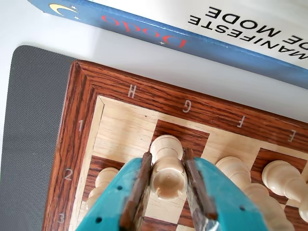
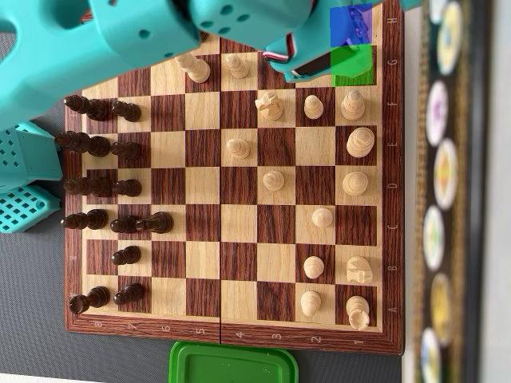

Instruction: Play chess

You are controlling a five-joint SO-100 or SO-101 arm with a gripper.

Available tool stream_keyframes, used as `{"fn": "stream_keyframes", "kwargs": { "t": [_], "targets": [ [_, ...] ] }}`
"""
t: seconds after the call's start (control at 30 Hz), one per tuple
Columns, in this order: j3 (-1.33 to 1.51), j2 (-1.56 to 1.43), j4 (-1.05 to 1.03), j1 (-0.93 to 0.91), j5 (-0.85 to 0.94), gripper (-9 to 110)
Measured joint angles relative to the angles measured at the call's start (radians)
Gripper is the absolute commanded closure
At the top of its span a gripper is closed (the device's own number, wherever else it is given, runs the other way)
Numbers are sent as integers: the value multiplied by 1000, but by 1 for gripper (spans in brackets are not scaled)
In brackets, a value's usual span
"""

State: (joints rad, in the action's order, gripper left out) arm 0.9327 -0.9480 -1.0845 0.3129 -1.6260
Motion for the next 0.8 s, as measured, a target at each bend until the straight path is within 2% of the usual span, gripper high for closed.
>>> {"fn": "stream_keyframes", "kwargs": {
  "t": [0.8],
  "targets": [
    [0,0,2,-6,25,93]
  ]
}}
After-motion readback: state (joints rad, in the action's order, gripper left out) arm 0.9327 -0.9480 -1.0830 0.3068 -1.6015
